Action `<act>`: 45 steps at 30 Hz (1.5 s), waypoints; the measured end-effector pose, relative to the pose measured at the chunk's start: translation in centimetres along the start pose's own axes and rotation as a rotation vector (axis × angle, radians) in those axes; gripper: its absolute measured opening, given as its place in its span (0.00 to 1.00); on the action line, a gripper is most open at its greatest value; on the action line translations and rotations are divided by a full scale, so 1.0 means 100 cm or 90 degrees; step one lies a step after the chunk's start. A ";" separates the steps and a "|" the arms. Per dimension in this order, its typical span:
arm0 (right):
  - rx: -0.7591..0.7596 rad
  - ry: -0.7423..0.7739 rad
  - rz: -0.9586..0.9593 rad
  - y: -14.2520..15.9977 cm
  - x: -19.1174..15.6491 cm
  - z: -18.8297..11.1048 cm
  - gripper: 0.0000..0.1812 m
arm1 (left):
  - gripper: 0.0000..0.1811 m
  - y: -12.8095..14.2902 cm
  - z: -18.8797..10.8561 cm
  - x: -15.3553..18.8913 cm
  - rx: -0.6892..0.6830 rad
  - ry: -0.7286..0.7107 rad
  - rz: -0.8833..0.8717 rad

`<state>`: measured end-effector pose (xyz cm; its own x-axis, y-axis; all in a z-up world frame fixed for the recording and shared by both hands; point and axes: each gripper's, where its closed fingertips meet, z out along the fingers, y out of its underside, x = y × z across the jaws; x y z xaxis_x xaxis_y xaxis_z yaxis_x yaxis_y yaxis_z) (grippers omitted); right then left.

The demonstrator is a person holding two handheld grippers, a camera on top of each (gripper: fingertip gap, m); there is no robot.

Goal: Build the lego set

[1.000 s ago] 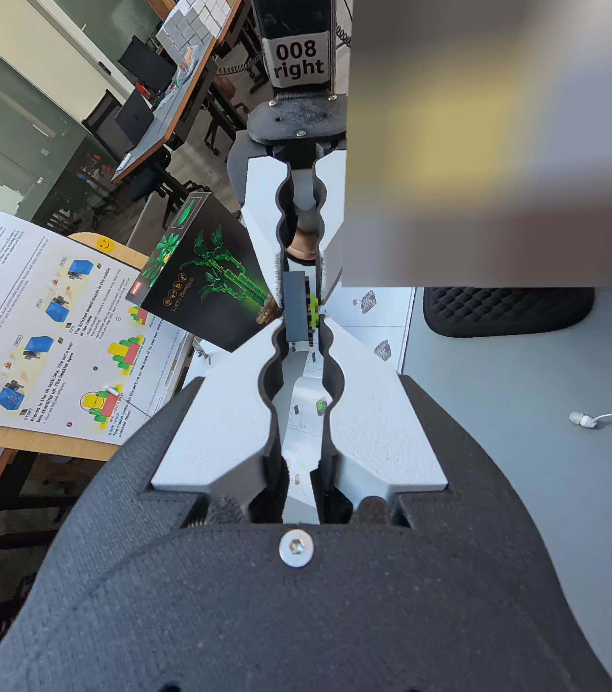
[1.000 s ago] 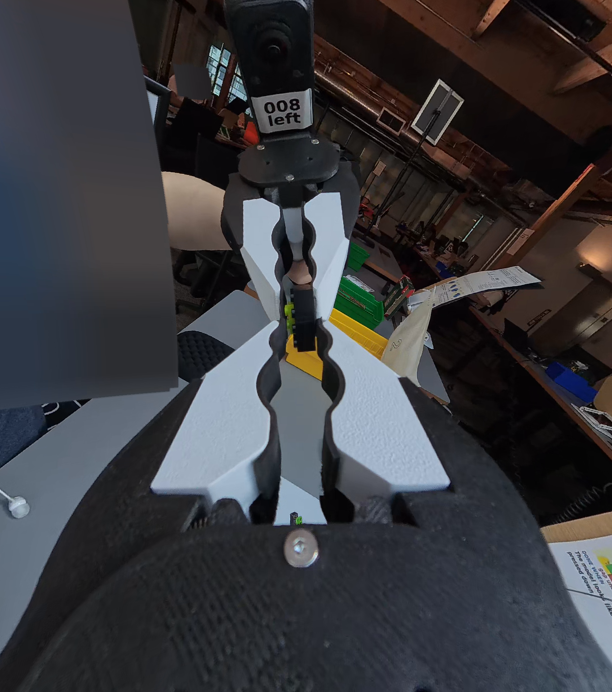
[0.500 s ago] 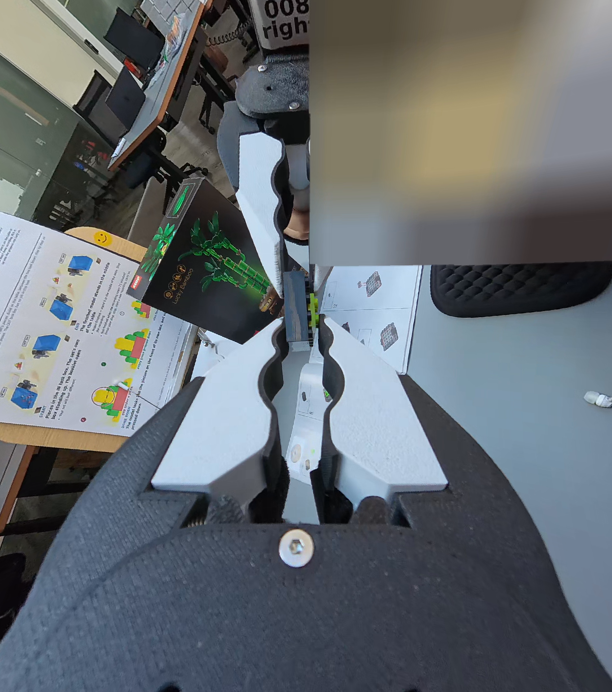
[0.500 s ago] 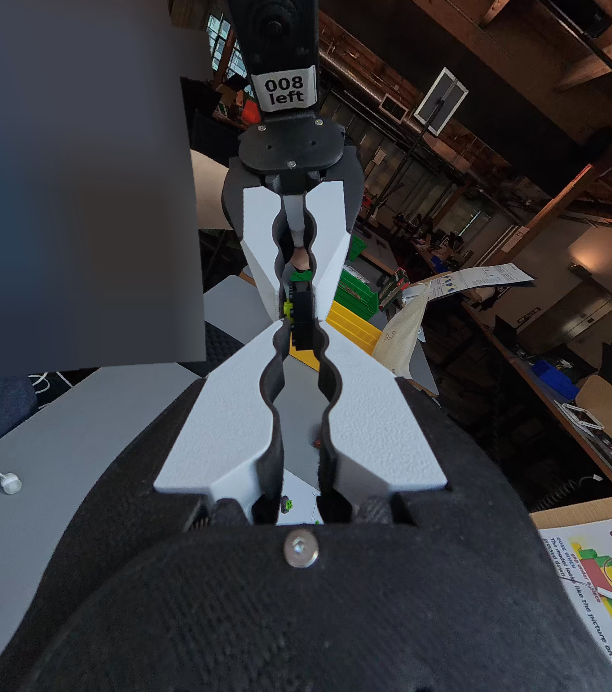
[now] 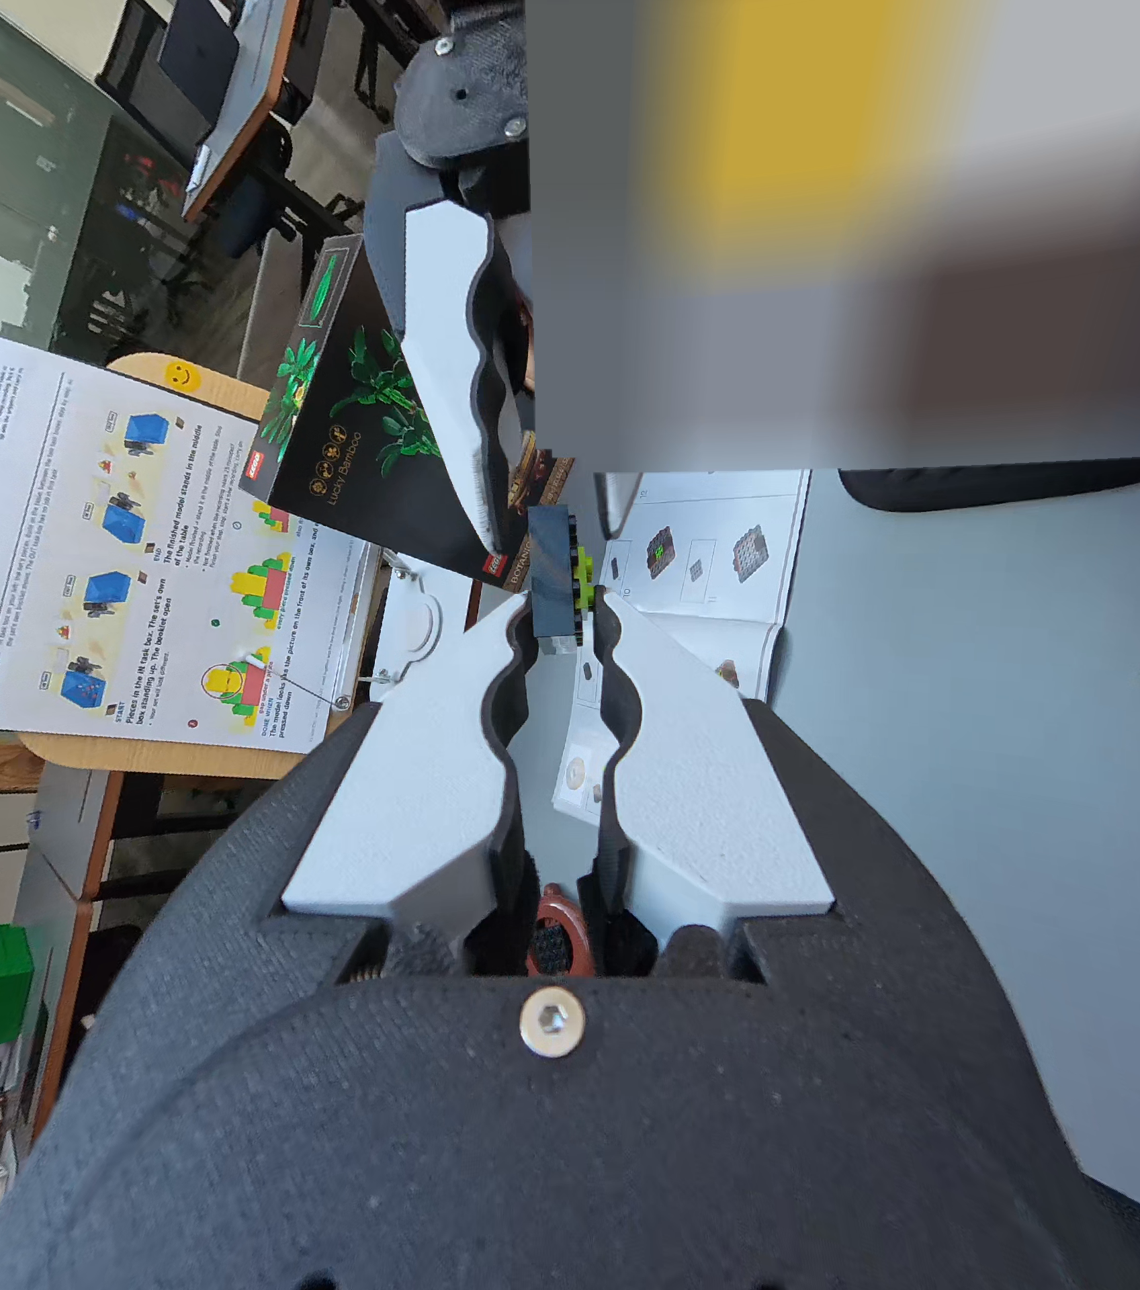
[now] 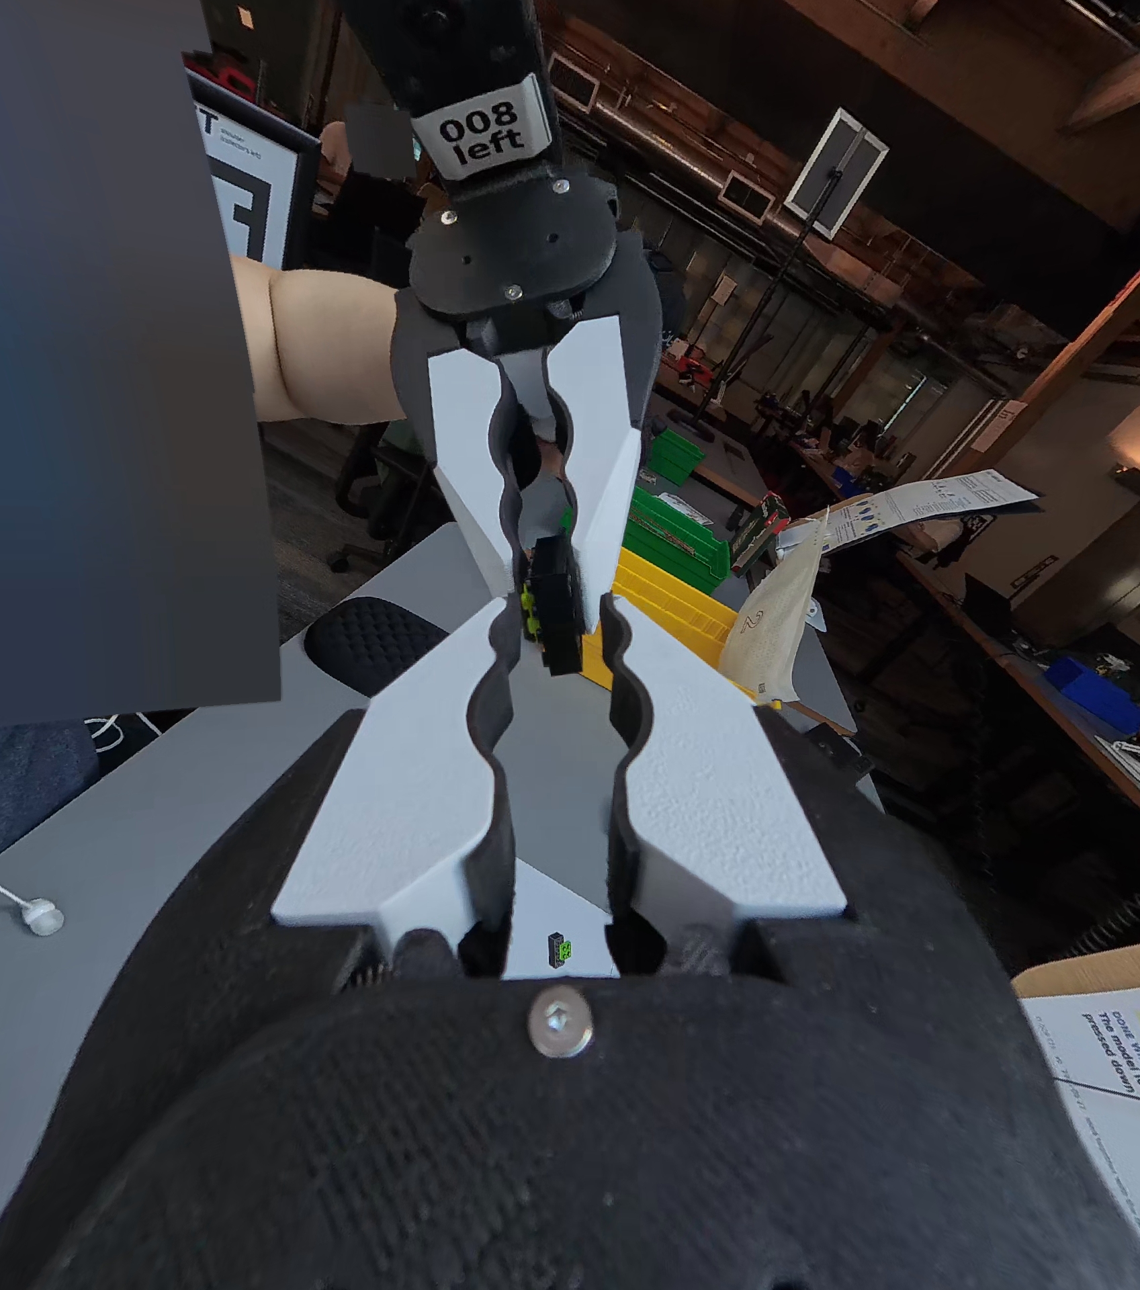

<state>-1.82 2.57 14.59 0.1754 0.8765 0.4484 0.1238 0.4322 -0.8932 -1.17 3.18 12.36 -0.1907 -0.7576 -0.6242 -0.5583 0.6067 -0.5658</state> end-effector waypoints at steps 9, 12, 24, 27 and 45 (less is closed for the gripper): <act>0.016 -0.012 0.005 0.001 0.000 -0.002 0.06 | 0.07 -0.002 0.003 0.001 0.005 0.028 -0.058; 0.067 -0.008 0.025 -0.006 0.007 -0.007 0.06 | 0.09 -0.009 0.001 -0.007 0.041 -0.006 -0.071; 0.220 -0.060 0.149 -0.019 0.022 -0.029 0.06 | 0.11 -0.026 -0.014 -0.021 0.208 -0.004 -0.176; 0.221 -0.064 0.154 -0.018 0.022 -0.027 0.06 | 0.09 -0.032 -0.014 -0.022 0.225 0.003 -0.180; 0.178 -0.054 0.092 -0.015 0.013 -0.021 0.17 | 0.05 -0.031 -0.013 -0.017 0.210 -0.009 -0.152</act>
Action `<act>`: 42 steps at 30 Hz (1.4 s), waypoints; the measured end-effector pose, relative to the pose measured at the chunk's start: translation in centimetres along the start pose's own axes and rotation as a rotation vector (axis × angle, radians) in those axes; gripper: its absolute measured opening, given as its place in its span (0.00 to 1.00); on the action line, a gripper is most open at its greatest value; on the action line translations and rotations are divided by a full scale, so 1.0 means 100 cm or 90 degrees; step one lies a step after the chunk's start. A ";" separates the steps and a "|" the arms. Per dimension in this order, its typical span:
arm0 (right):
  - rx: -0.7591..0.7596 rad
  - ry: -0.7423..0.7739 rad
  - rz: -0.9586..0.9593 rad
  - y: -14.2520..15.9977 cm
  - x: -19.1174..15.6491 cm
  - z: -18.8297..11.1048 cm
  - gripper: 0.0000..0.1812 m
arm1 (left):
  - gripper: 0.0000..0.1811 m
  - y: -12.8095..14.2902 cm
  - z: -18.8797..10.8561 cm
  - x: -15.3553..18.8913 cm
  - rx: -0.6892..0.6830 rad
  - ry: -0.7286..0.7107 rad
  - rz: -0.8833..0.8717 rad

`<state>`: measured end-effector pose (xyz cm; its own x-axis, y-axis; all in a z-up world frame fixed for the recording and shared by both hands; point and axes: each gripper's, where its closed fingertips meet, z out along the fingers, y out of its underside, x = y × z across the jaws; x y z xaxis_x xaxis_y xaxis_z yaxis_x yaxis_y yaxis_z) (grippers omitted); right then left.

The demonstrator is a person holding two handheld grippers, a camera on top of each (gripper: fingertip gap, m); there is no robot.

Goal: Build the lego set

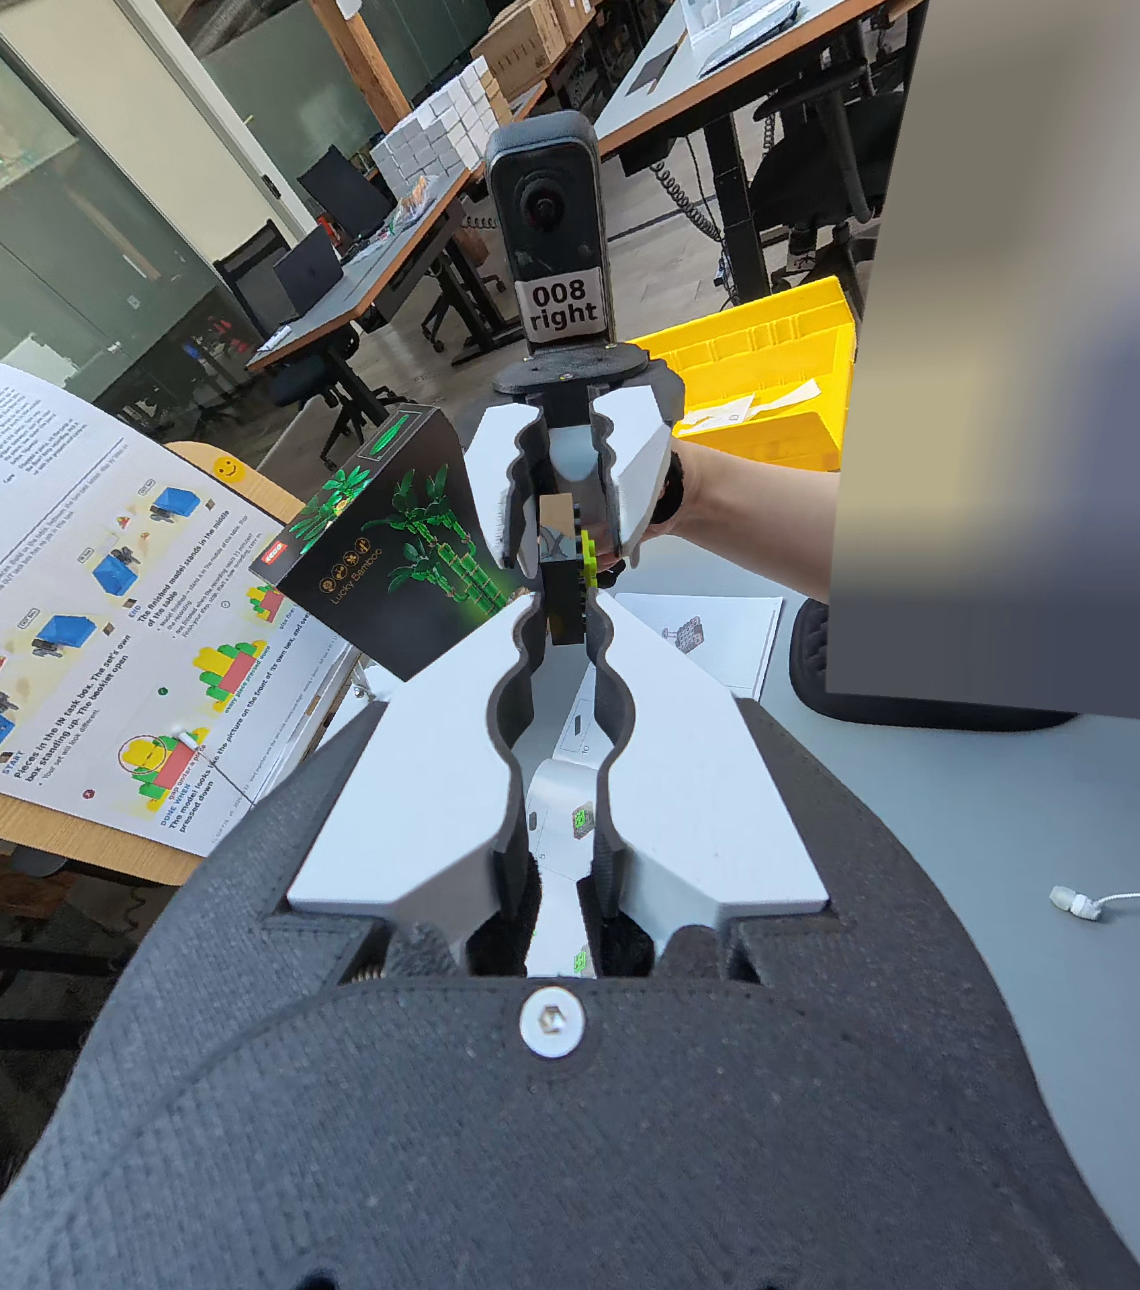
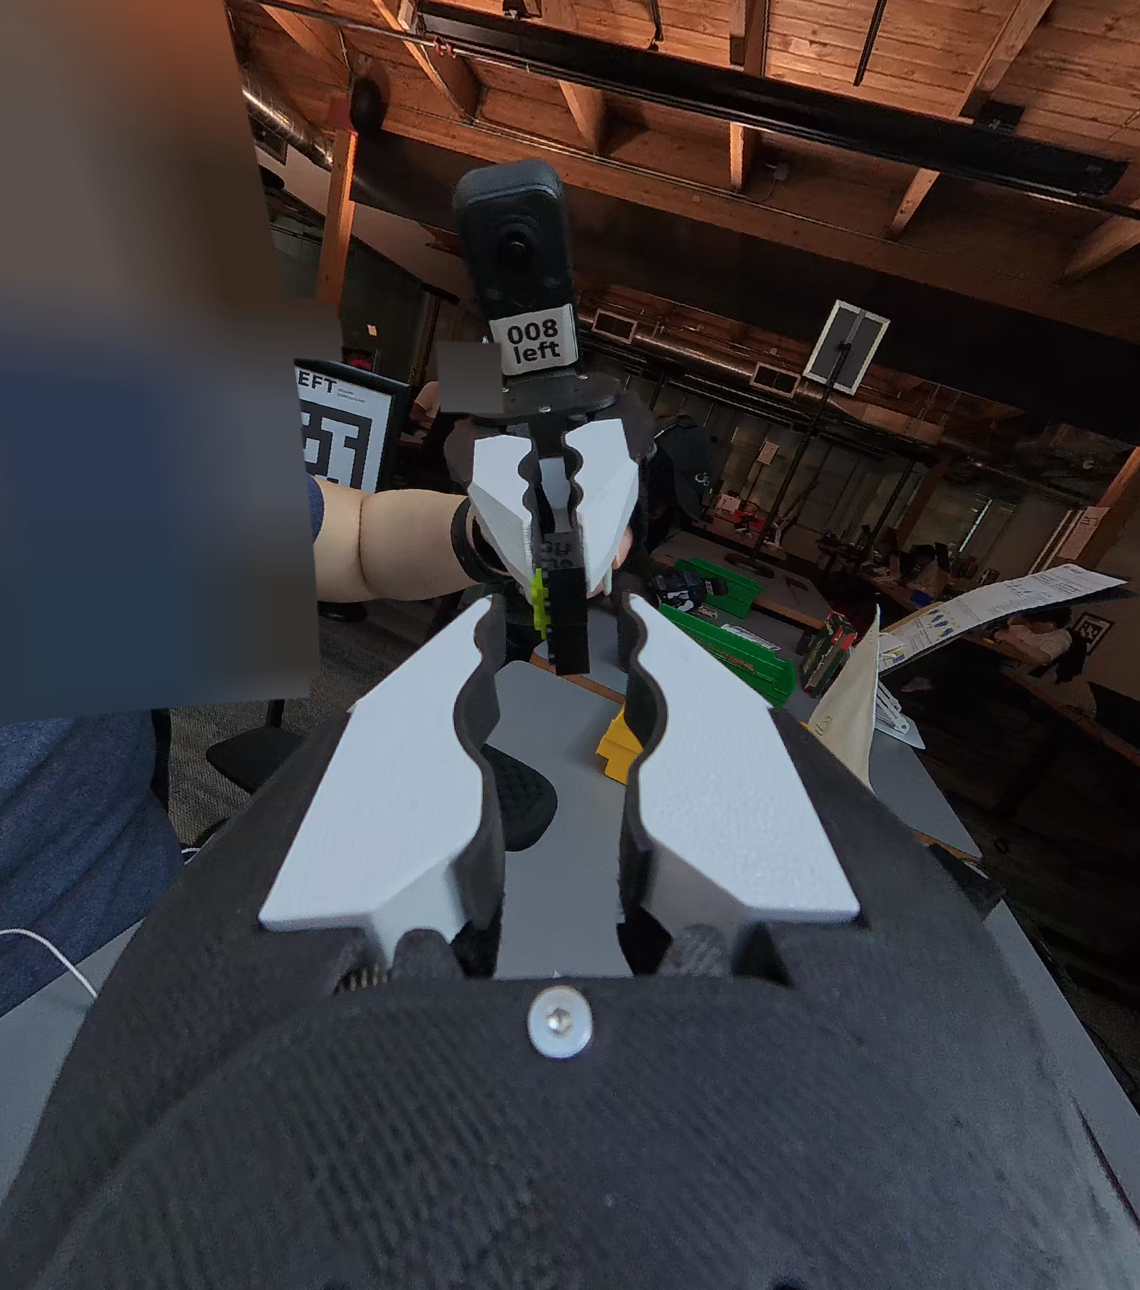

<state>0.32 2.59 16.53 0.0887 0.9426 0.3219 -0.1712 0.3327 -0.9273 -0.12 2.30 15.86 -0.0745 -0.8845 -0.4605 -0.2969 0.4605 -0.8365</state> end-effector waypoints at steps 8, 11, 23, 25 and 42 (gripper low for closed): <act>-0.082 0.027 -0.129 0.010 -0.010 0.016 0.08 | 0.05 0.002 -0.001 0.009 -0.002 -0.003 0.077; -0.080 0.026 -0.152 0.005 -0.015 0.018 0.08 | 0.05 -0.001 -0.003 0.013 0.012 0.005 0.093; -0.096 0.036 -0.173 0.005 -0.017 0.020 0.08 | 0.05 -0.002 -0.006 0.014 0.018 -0.004 0.107; -0.097 0.035 -0.174 0.006 -0.016 0.020 0.08 | 0.05 -0.001 -0.006 0.014 0.016 -0.003 0.106; -0.103 0.067 -0.220 -0.001 -0.015 0.012 0.09 | 0.05 0.001 -0.010 0.012 0.016 -0.031 0.115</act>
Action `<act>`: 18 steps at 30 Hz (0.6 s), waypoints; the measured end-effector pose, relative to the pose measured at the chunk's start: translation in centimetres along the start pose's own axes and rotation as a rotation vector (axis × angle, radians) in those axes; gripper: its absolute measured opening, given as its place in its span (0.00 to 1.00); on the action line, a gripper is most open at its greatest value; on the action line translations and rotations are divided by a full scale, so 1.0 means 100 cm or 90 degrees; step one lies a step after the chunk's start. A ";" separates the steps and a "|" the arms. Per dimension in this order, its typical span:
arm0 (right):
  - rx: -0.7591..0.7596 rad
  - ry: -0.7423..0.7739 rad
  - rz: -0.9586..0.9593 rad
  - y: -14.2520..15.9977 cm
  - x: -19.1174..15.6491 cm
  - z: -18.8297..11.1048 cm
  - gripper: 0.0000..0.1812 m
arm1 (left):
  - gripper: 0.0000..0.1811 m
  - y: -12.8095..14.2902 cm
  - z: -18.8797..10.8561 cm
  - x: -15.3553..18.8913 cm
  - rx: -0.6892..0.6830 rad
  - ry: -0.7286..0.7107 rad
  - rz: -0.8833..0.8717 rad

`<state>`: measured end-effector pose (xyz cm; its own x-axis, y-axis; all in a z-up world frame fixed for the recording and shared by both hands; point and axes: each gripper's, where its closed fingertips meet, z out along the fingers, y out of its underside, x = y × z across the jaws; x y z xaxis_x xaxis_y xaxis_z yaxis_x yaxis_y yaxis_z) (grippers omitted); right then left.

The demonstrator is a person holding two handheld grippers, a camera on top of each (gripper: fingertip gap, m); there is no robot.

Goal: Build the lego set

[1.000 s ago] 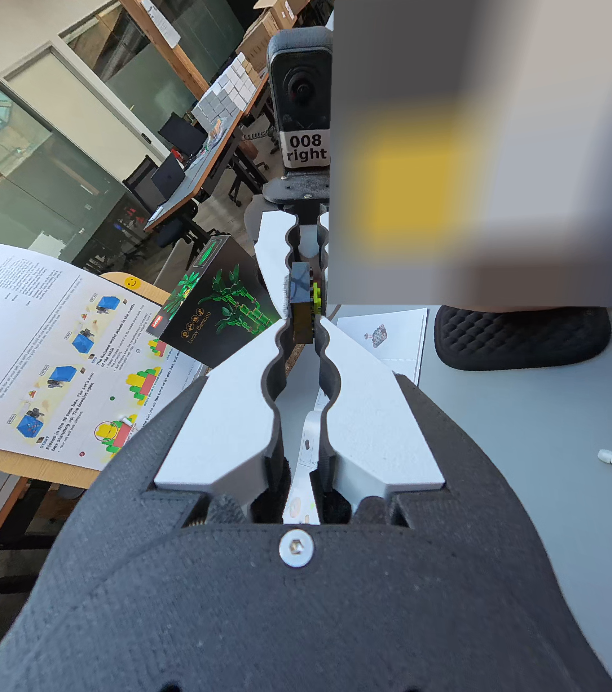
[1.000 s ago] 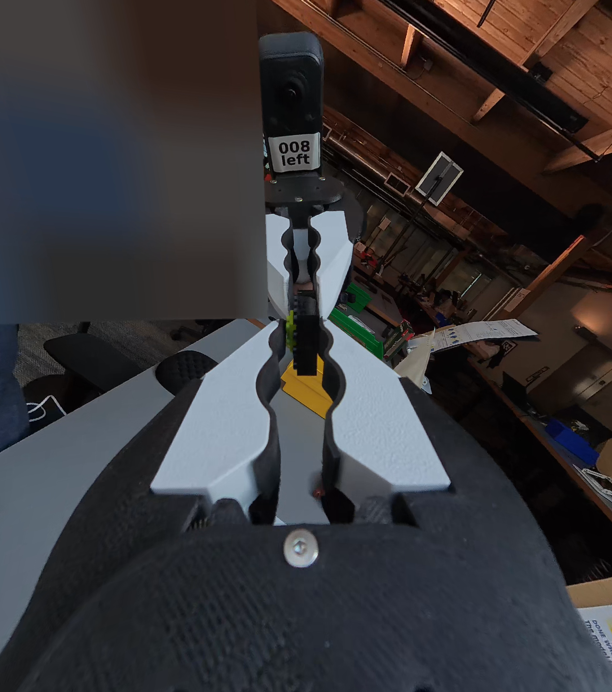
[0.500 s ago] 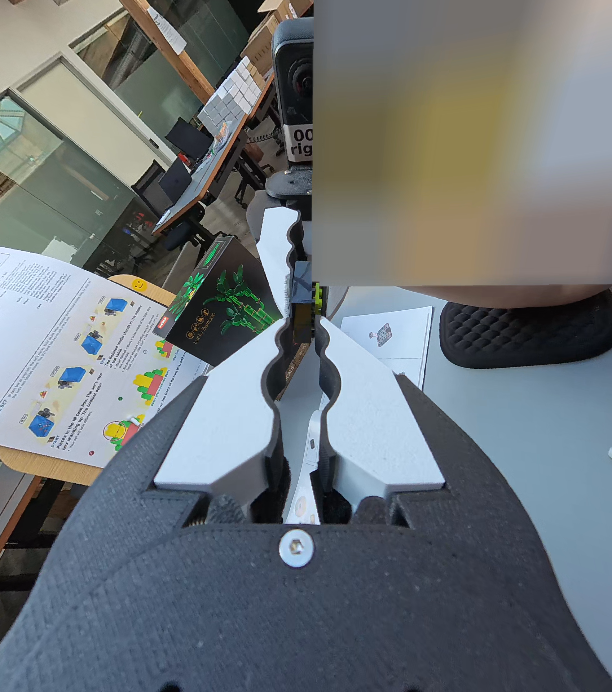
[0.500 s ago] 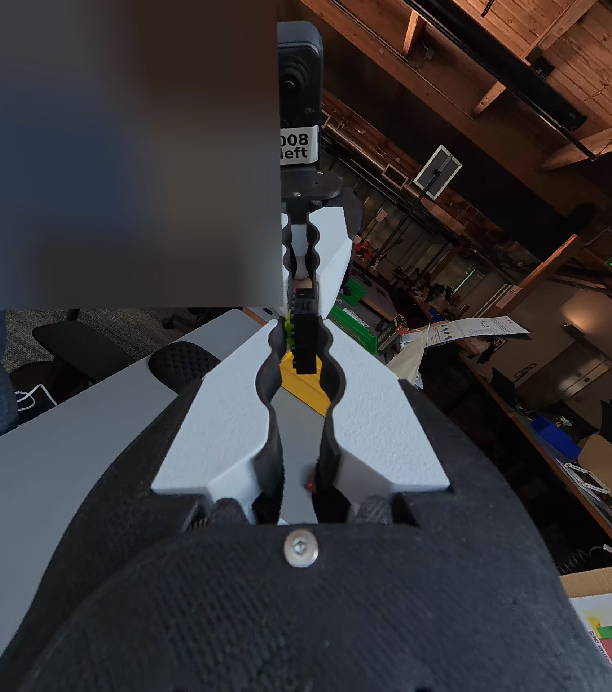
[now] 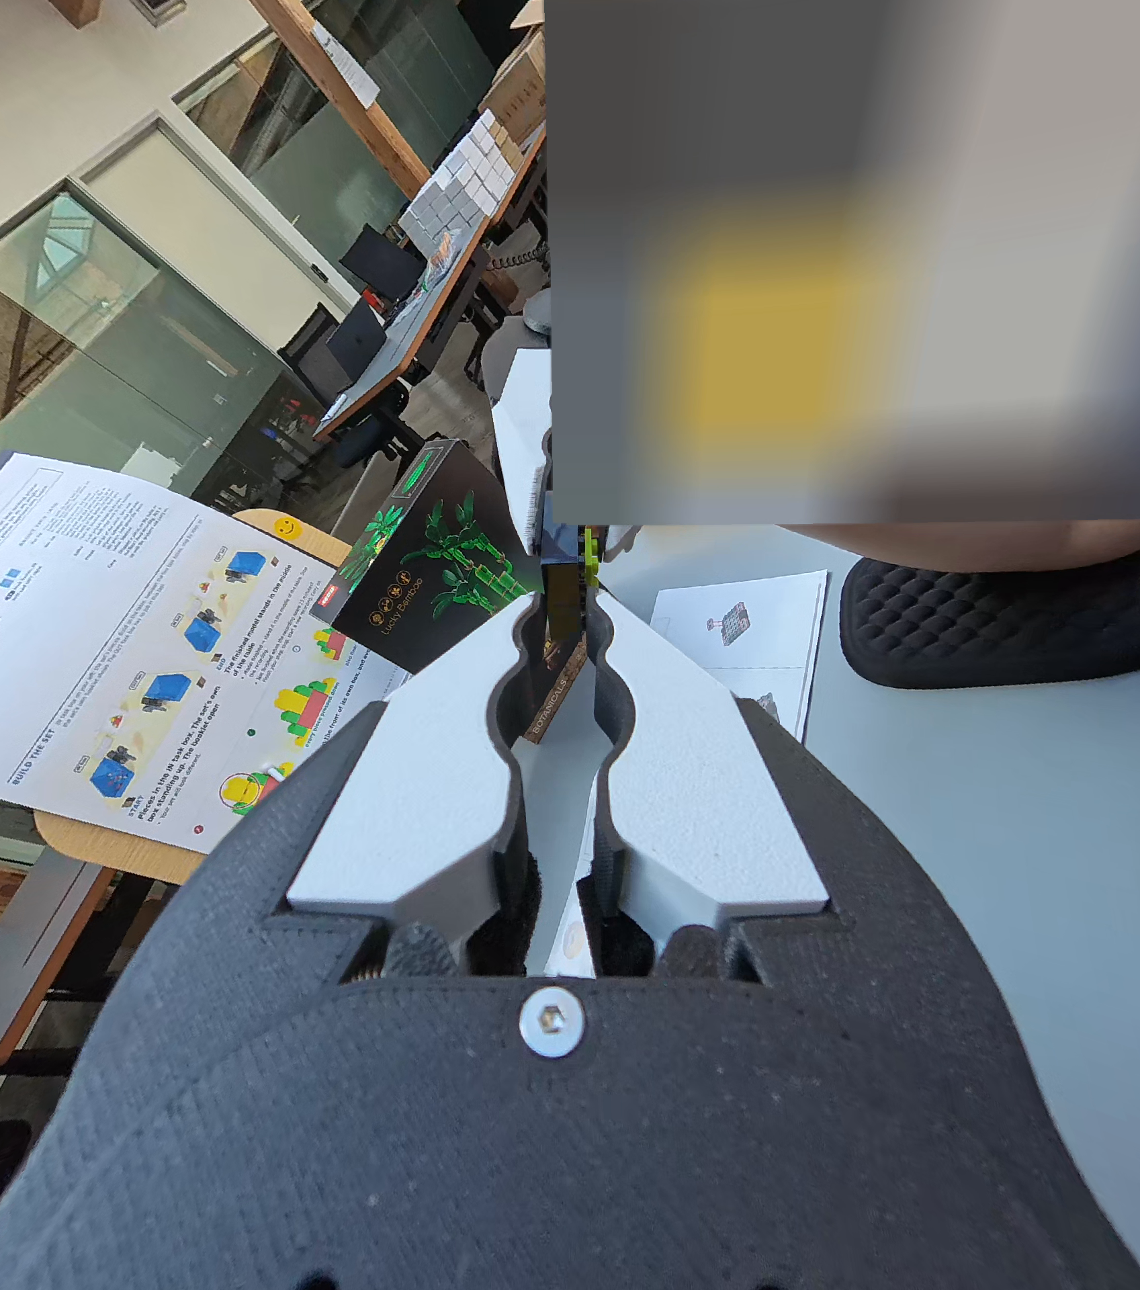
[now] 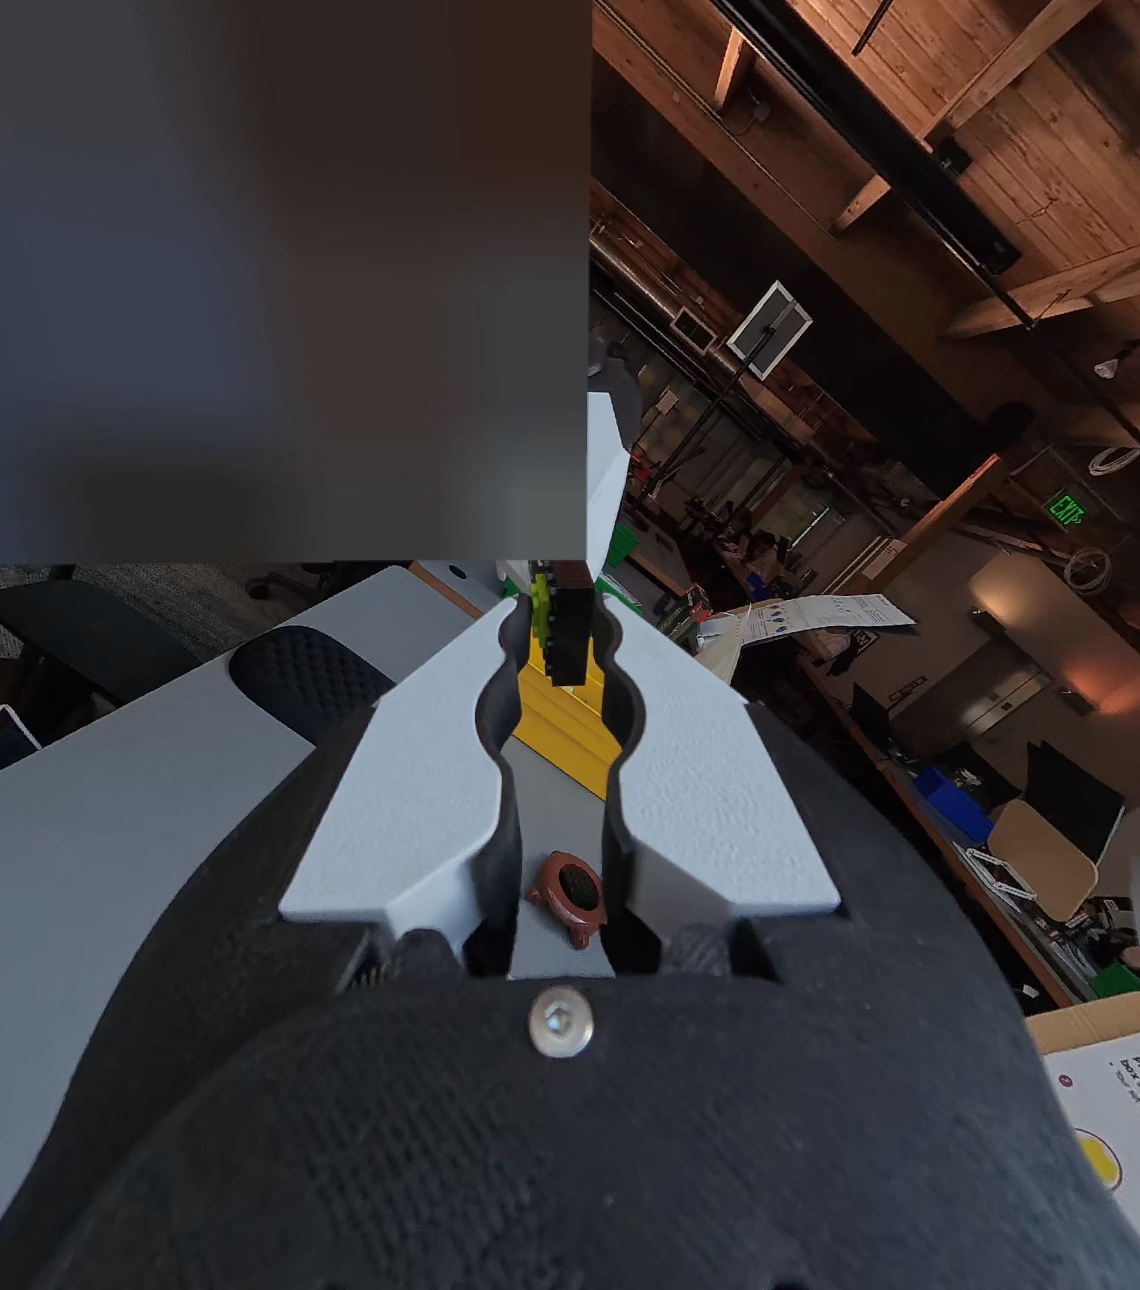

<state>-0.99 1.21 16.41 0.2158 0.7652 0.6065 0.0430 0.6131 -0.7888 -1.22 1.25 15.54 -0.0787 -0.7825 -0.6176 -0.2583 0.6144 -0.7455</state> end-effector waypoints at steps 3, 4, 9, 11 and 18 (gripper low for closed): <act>0.001 -0.001 0.008 -0.002 0.000 -0.001 0.09 | 0.05 -0.001 0.001 0.000 -0.001 0.000 0.004; 0.009 -0.003 0.014 -0.003 0.000 -0.001 0.09 | 0.05 -0.002 0.000 -0.001 0.005 -0.004 0.010; 0.027 -0.003 0.019 -0.007 0.001 -0.002 0.08 | 0.08 -0.008 0.003 0.001 0.018 -0.021 0.025; 0.027 -0.002 0.017 -0.007 0.001 -0.003 0.08 | 0.09 -0.010 0.003 0.001 0.020 -0.017 0.020; 0.027 -0.003 0.015 -0.007 0.001 -0.001 0.08 | 0.08 -0.014 0.005 -0.001 0.024 -0.030 0.037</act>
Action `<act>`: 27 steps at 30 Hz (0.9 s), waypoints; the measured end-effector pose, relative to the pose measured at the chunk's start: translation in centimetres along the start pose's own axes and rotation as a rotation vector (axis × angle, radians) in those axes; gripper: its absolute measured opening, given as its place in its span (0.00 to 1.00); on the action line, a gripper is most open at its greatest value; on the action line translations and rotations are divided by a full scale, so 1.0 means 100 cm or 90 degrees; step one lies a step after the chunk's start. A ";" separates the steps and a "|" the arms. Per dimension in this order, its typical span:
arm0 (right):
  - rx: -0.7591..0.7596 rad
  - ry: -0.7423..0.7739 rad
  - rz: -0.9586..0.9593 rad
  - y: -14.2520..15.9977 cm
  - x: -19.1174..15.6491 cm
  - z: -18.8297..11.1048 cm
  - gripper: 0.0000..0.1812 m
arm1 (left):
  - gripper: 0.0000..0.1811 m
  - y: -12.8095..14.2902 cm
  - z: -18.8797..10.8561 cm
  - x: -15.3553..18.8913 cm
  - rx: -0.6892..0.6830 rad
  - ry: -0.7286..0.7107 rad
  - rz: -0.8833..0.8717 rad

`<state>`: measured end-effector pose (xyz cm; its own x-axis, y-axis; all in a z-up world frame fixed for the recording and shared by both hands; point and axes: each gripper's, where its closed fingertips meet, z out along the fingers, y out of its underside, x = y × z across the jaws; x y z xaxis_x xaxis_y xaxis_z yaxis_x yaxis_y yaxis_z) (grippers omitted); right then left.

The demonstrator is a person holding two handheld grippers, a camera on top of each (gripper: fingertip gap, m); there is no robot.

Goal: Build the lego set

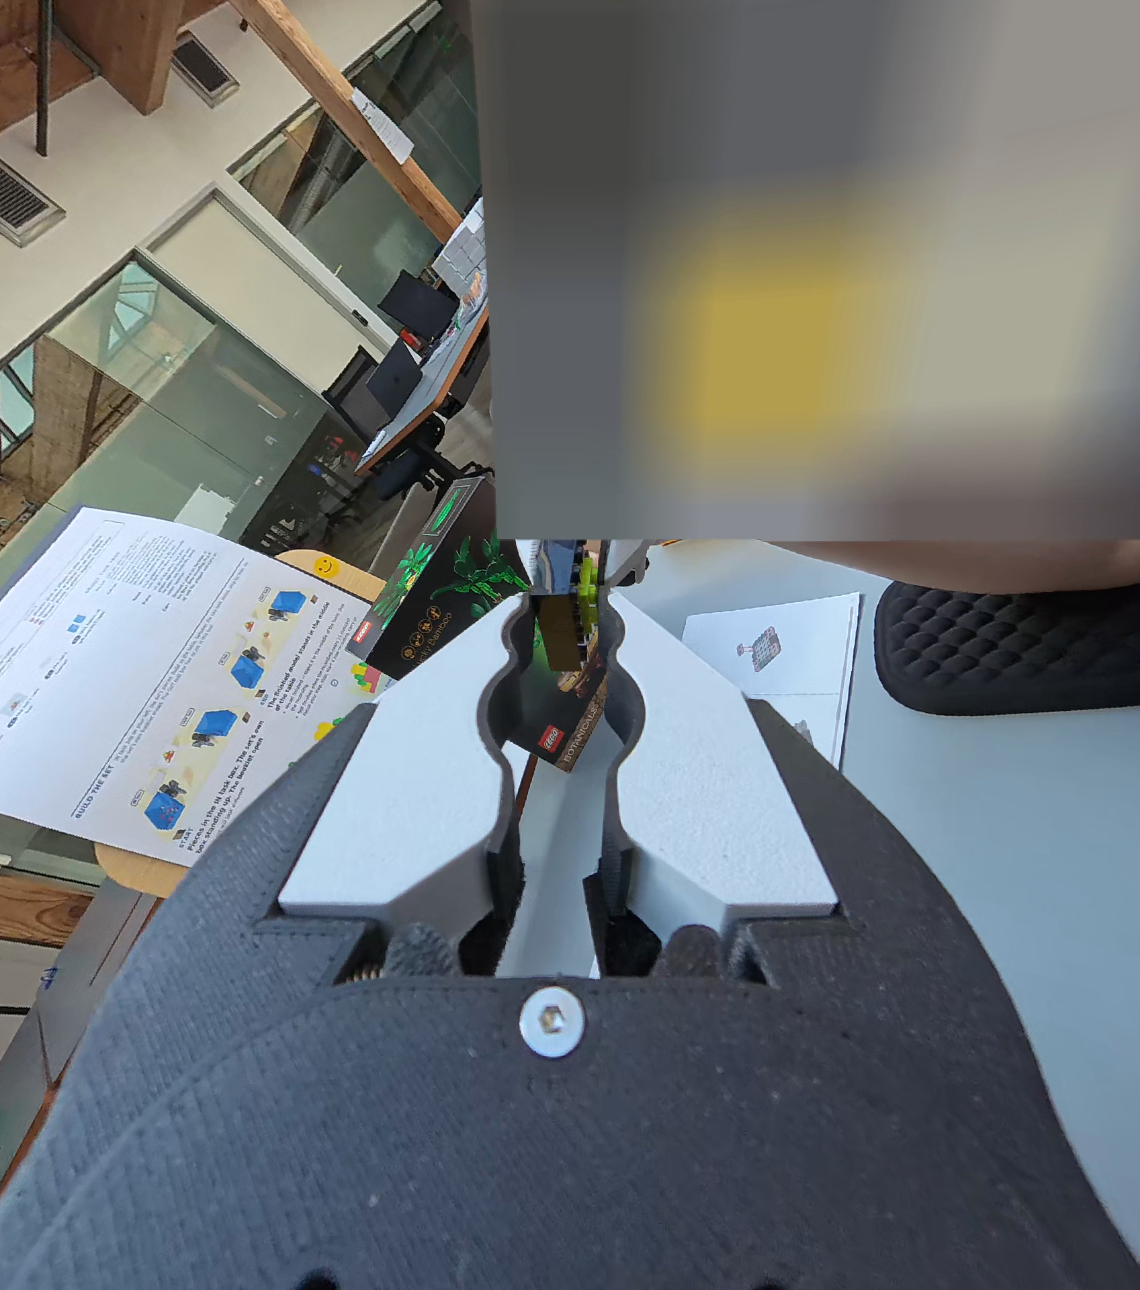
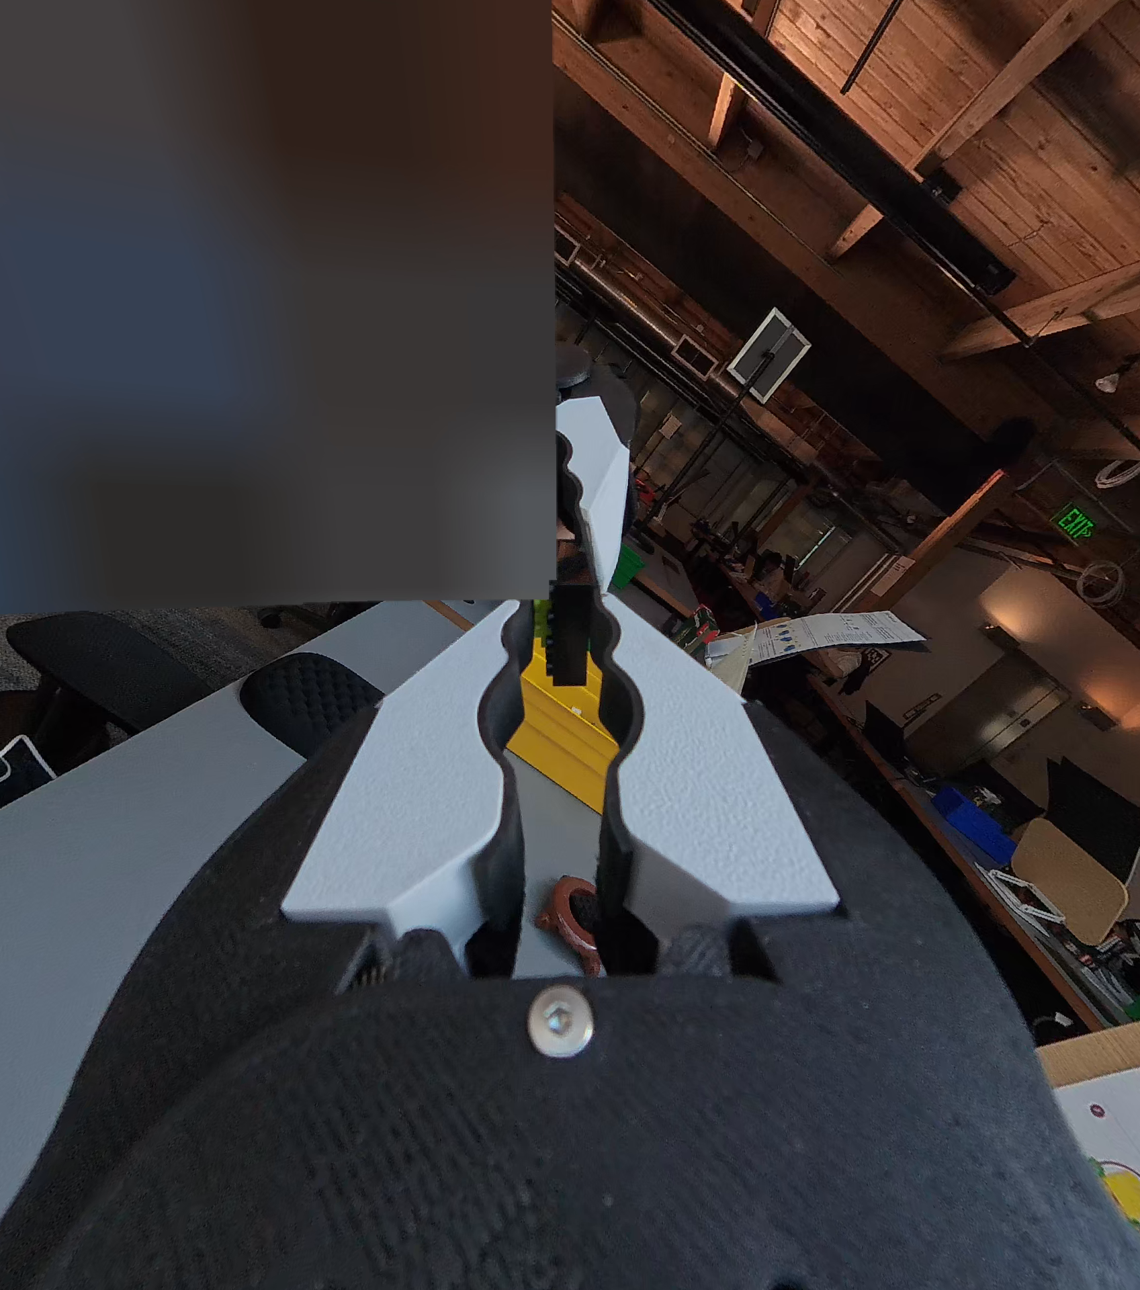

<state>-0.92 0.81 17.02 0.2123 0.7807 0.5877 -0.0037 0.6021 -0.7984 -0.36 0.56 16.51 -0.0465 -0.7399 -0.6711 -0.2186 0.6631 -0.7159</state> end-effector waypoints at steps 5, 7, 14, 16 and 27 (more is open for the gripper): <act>-0.001 0.008 -0.012 0.000 0.001 0.000 0.08 | 0.08 -0.001 0.002 -0.002 0.002 -0.004 0.004; 0.004 0.007 -0.014 -0.002 0.001 -0.001 0.08 | 0.08 -0.003 0.001 -0.001 0.006 -0.002 0.009; -0.002 0.009 -0.018 -0.002 0.000 0.002 0.08 | 0.08 -0.003 -0.001 -0.001 0.003 -0.003 0.007; 0.000 0.007 -0.017 -0.002 0.000 0.002 0.08 | 0.08 -0.002 -0.002 -0.001 0.000 -0.005 0.007; 0.030 0.009 0.009 -0.004 0.003 0.005 0.08 | 0.08 -0.003 -0.004 -0.004 0.005 -0.012 0.002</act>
<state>-1.34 0.88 17.60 0.2260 0.7871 0.5739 -0.0534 0.5983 -0.7995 -0.70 0.56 17.07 -0.0292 -0.7358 -0.6766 -0.2107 0.6662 -0.7154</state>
